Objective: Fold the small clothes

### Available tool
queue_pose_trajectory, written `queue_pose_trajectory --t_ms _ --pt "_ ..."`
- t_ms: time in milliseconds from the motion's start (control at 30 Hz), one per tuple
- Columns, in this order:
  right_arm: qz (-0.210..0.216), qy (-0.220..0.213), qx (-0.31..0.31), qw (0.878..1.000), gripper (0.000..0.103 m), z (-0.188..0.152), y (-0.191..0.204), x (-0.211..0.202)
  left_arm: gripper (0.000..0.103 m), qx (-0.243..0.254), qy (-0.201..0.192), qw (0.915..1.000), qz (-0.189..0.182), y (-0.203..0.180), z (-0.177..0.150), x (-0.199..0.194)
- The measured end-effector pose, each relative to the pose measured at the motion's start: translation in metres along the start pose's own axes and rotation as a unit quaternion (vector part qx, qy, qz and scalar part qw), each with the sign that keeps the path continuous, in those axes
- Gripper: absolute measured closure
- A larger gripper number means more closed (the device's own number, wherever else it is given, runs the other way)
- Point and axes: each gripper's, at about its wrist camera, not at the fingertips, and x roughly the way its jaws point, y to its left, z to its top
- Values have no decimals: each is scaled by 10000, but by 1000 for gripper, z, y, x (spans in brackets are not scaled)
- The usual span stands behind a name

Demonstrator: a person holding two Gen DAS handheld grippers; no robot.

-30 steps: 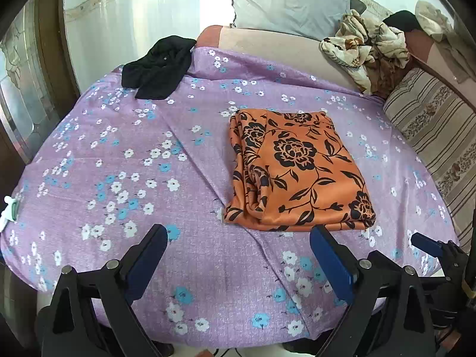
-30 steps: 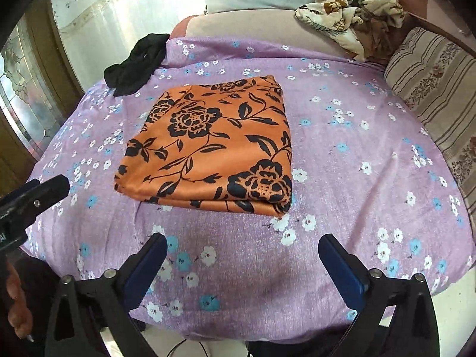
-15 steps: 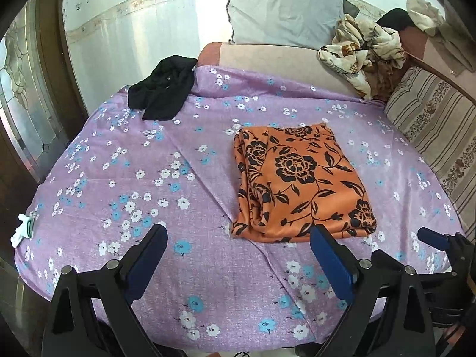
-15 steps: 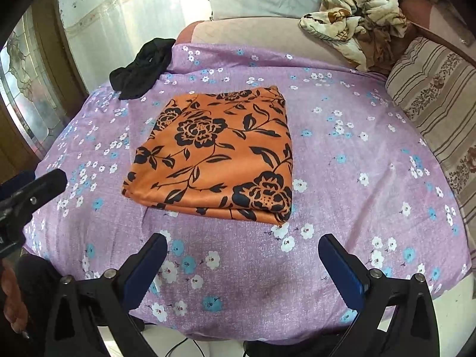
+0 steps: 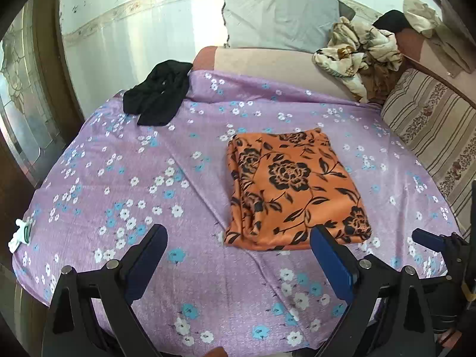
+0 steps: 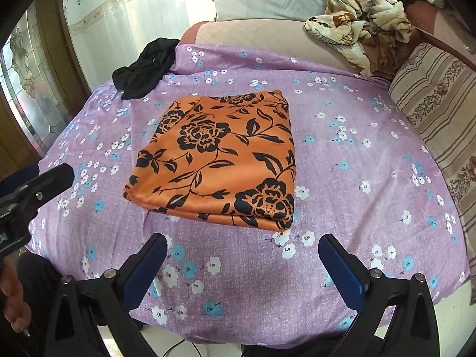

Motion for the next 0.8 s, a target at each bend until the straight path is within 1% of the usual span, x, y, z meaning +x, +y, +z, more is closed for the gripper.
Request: queue_pose_trajectory --t_ms 167,400,800 --pt "-24 -38 47 10000 0 3 -3 -1 6 22 57 10000 -45 -4 3 3" --pt "-25 -25 41 10000 0 7 -4 4 6 83 38 10000 14 -7 5 6" --pt "14 19 22 10000 0 10 -2 12 6 38 162 9999 -30 -8 7 19"
